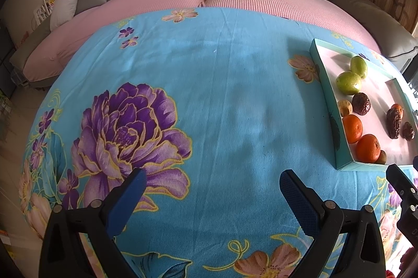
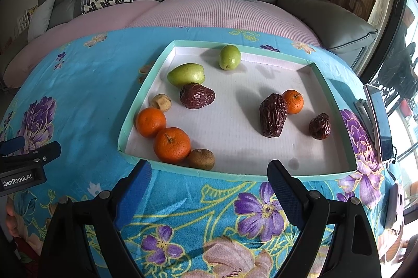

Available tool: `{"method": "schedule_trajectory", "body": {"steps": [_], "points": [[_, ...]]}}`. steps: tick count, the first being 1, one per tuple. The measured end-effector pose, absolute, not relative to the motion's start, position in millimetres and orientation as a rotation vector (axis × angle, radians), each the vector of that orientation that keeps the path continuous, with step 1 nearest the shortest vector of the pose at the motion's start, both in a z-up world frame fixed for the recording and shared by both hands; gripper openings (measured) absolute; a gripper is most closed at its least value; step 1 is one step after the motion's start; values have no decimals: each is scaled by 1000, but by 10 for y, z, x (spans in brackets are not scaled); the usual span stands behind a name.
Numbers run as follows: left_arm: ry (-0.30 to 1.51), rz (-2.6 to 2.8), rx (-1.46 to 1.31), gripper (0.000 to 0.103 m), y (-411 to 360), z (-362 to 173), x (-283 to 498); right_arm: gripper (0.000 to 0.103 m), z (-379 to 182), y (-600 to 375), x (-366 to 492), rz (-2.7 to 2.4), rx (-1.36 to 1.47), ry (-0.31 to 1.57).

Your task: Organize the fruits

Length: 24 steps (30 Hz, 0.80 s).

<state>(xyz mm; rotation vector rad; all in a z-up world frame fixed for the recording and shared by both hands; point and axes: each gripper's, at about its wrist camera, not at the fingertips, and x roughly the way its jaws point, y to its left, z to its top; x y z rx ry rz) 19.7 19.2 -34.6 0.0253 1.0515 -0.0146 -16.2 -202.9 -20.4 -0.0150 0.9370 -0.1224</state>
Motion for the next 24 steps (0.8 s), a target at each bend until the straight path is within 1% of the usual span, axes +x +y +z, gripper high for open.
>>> {"method": "schedule_trajectory", "body": {"steps": [24], "points": [[1062, -17, 42, 103, 185, -352, 196, 91, -209, -2026, -158, -122, -15, 939]]}}
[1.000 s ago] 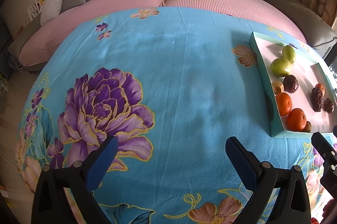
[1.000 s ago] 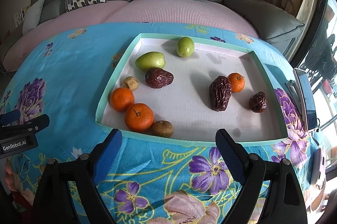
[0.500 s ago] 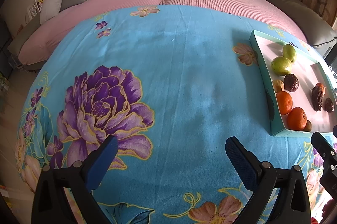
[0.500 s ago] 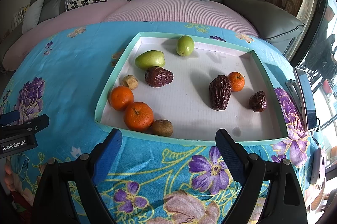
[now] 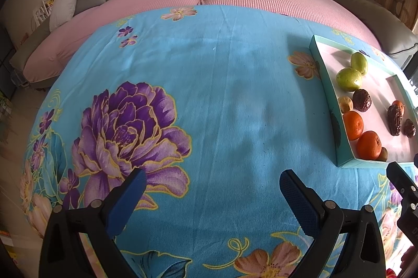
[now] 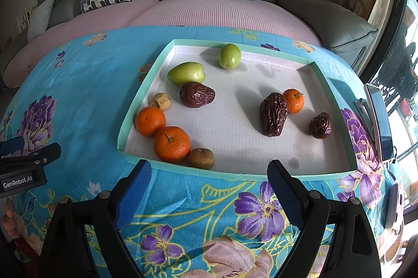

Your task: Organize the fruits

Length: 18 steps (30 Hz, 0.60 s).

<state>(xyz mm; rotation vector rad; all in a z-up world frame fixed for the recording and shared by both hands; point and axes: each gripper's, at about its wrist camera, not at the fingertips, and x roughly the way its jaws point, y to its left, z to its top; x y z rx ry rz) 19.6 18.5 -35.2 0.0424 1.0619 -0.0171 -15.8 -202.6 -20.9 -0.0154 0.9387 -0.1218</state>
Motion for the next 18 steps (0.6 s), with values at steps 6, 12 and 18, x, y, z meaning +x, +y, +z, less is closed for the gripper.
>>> {"method": "schedule_trajectory", "body": {"steps": [6, 12, 18], "points": [[1058, -38, 44, 103, 164, -339, 185, 91, -210, -2026, -158, -122, -15, 939], [1057, -35, 47, 103, 162, -332, 188, 91, -207, -2026, -155, -122, -16, 940], [1064, -29, 45, 103, 165, -334, 191, 91, -229, -2025, -162, -123, -16, 942]]}}
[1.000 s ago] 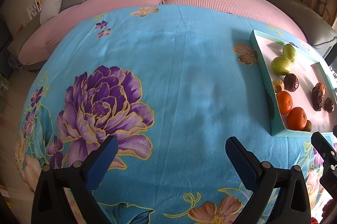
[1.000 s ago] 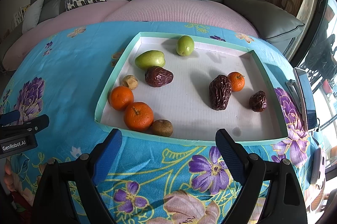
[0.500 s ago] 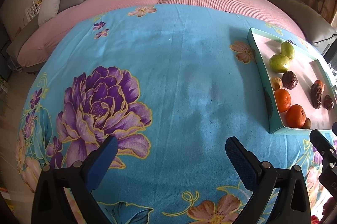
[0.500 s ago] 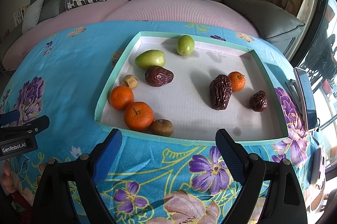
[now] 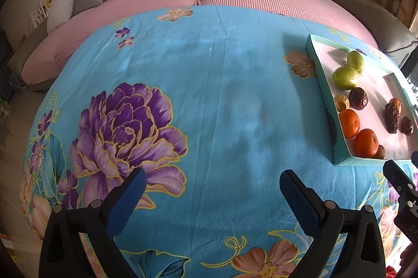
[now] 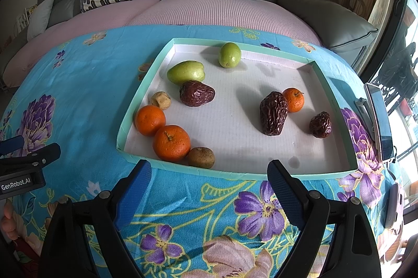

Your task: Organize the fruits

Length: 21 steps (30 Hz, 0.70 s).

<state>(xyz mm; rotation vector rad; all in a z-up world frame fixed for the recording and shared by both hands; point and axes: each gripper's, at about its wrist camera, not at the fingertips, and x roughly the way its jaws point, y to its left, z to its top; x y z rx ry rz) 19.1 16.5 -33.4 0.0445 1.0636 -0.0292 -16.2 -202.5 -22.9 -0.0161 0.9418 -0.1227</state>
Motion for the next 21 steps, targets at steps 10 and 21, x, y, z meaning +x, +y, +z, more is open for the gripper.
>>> {"method": "schedule_trajectory", "body": {"steps": [10, 21], "points": [[1066, -21, 46, 103, 167, -337, 188, 91, -228, -2022, -159, -123, -17, 943], [1070, -14, 45, 103, 174, -347, 194, 91, -234, -2027, -159, -125, -15, 945]]}}
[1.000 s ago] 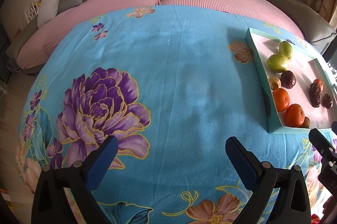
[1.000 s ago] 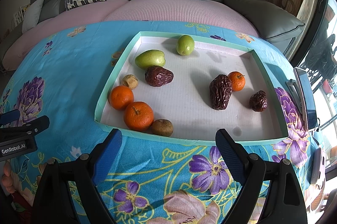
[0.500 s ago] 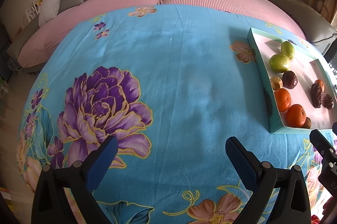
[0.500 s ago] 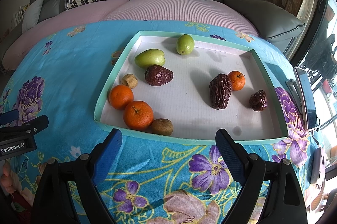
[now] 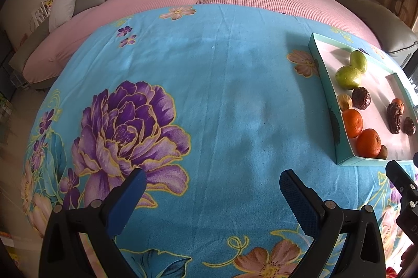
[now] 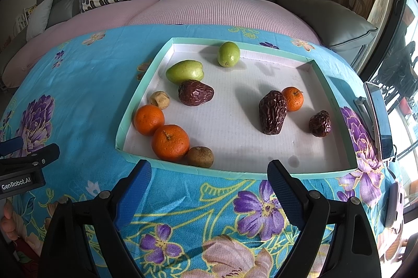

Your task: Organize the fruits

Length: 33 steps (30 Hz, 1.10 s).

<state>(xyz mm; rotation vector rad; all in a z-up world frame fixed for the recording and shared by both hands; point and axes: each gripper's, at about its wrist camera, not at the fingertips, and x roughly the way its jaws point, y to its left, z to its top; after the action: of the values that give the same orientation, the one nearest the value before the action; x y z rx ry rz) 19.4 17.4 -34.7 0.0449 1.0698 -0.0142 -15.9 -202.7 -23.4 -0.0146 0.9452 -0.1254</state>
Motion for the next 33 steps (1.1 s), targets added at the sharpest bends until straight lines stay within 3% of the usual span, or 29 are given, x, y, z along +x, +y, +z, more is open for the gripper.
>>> {"method": "schedule_trajectory", "body": {"steps": [33], "points": [[1074, -3, 45, 103, 188, -347, 198, 91, -272, -2044, -146, -133, -15, 965]]}}
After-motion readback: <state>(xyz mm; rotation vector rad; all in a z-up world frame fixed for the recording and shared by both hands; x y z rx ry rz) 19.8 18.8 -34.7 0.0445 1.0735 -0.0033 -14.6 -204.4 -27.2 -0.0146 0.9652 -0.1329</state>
